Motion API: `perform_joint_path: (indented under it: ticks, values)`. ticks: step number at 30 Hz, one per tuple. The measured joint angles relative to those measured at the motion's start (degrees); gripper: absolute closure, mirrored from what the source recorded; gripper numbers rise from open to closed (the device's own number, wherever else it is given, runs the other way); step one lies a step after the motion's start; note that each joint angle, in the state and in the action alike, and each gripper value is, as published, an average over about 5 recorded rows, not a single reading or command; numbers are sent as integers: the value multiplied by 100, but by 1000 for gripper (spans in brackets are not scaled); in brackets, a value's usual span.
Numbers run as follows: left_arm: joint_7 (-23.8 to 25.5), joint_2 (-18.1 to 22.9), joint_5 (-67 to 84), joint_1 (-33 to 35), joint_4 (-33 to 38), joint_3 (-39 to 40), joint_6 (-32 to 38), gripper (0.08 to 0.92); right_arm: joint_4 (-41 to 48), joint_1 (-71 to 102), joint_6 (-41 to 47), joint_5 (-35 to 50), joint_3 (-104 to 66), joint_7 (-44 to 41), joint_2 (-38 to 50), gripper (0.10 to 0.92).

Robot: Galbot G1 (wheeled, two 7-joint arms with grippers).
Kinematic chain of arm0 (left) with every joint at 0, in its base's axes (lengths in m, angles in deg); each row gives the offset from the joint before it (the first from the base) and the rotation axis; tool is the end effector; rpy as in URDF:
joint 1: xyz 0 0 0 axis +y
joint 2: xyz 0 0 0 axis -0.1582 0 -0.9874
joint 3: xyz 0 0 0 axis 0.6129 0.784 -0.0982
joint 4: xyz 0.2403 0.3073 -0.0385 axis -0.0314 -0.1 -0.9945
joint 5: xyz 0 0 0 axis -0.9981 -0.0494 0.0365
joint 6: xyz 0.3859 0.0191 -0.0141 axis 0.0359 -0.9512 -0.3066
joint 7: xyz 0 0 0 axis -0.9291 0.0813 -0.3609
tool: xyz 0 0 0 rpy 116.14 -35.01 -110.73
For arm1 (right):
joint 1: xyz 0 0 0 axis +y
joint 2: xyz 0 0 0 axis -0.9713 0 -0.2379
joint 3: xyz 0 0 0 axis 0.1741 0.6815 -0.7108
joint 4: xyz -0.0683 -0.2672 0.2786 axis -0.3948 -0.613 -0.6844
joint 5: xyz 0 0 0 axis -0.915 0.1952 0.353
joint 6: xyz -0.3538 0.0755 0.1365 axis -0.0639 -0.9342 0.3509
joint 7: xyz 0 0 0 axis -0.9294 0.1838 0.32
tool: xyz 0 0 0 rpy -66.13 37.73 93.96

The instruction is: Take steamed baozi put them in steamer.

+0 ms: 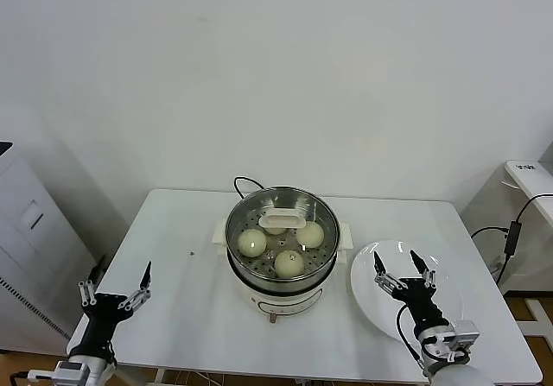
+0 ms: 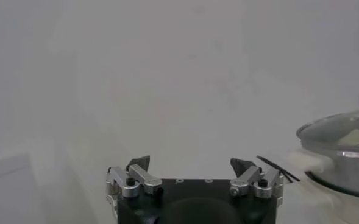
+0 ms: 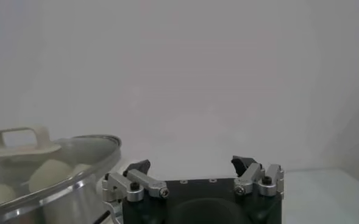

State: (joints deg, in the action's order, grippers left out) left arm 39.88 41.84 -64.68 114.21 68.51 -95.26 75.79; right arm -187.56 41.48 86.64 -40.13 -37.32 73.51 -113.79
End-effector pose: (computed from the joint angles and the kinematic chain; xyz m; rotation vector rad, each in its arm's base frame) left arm 0.1701 0.1208 -0.3449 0.0174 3.0278 0.3964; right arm 0.2162 -0.1173 -0.3479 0.0873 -3.0746 -0.1643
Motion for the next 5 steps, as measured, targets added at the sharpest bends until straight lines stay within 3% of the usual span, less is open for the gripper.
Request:
perform_joint_path:
  ticks: [5]
  values:
    - [44,45,1,33,49,-11,23,177,-2,51,-39,-4,-16,-32,-2,203]
